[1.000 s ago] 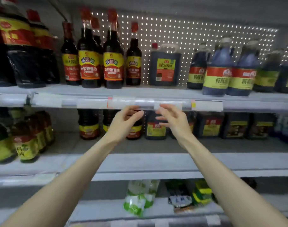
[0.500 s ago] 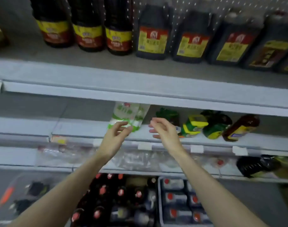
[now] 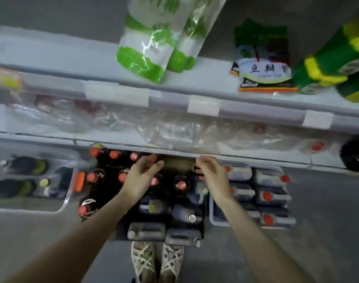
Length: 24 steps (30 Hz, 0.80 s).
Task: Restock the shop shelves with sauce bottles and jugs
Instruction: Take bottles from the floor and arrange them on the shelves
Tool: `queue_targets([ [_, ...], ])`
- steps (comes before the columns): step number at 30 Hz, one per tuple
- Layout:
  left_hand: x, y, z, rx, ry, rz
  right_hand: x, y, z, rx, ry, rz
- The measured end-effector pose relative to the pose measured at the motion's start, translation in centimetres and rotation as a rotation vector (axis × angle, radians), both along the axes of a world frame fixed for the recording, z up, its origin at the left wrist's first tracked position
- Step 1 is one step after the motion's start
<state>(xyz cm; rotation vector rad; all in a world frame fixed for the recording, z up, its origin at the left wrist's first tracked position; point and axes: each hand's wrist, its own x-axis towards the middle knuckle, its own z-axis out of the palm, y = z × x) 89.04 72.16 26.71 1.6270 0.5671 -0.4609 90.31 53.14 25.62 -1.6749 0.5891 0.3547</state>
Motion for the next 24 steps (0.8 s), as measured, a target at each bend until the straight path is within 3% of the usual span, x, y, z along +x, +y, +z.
queue_targets([
  [10,-1.5,3.5,-14.9,0.092,0.072,0.132,-1.5,4.0,-16.7,-0.012,0.093,0.117],
  [16,-0.4,7.5,-19.9,0.275,-0.036,0.104,0.2,8.4,-22.0,-0.007,0.052,0.206],
  [24,3.1,10.3,-25.9,0.269,-0.117,-0.096,3.5,11.6,-27.1,0.004,-0.039,0.333],
])
